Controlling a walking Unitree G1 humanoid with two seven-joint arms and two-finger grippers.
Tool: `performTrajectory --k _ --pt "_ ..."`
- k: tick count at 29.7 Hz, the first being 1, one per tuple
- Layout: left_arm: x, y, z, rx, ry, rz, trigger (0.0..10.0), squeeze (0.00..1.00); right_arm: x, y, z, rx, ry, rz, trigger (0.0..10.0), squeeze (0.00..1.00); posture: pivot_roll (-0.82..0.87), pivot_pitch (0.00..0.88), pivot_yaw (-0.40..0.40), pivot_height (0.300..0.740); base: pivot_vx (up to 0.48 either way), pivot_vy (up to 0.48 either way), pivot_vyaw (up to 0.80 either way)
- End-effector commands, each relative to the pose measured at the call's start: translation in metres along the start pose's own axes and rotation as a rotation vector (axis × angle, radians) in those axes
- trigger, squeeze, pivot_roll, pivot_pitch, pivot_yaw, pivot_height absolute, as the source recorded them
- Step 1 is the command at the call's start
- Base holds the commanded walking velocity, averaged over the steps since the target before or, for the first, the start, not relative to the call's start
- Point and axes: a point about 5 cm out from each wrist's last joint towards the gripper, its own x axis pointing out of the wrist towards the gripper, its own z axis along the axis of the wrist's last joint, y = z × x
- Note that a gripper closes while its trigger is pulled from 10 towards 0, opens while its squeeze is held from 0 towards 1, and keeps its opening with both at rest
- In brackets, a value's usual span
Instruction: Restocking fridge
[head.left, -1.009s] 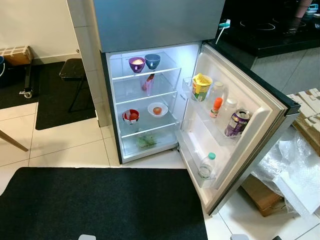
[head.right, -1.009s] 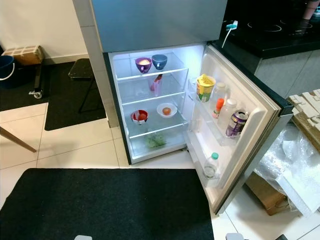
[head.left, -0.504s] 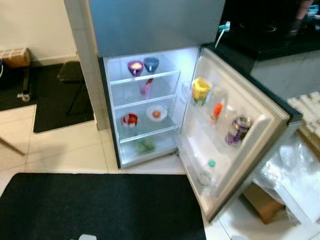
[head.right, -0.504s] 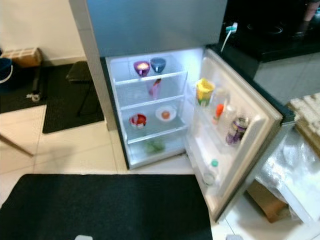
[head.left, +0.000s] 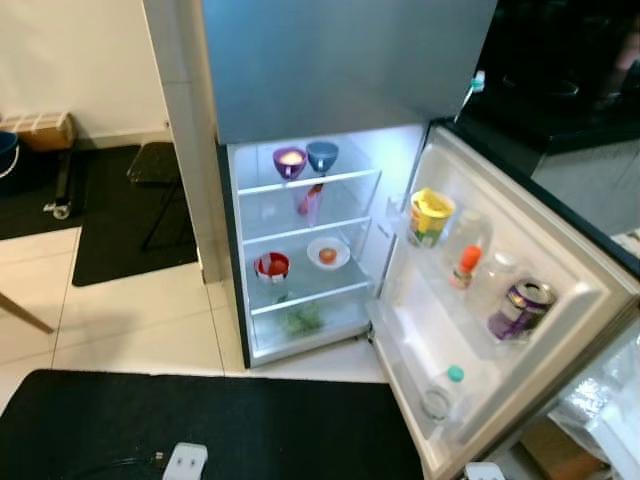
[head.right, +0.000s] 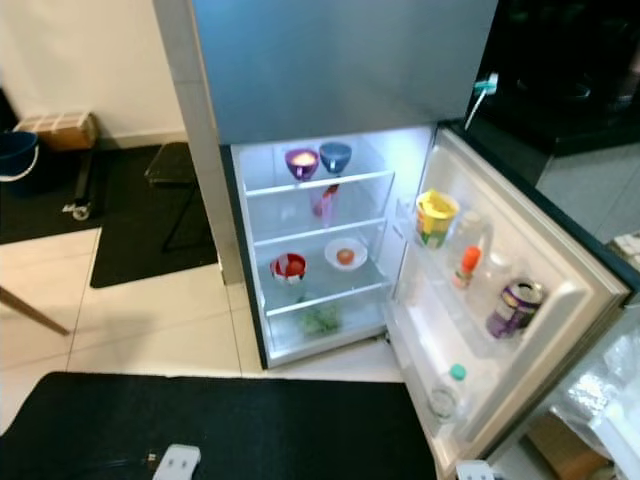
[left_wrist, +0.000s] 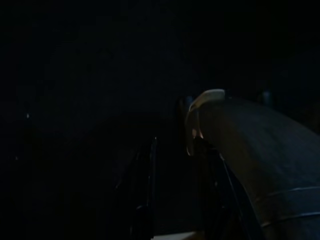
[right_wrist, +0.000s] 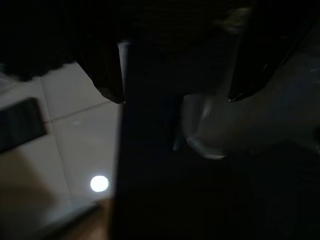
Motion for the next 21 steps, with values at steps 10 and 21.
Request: performTrajectory --k 10,21 --pt "-0.001 -0.0092 -0.0192 0.004 0.078 -0.045 10.0 0.0 -0.0028 -0.0089 -0.0047 0.009 0.013 -0.025 10.0 0.0 0.03 0.0 -0.028 0.74 0.0 -0.336 0.0" --pt "-0.0013 -0.008 -0.0196 -0.023 0.073 -0.031 10.0 0.0 -0.0029 -0.0093 -0.0052 0.008 0.017 -0.027 10.0 0.0 0.03 0.0 -0.029 0.74 0.0 -0.321 0.0"
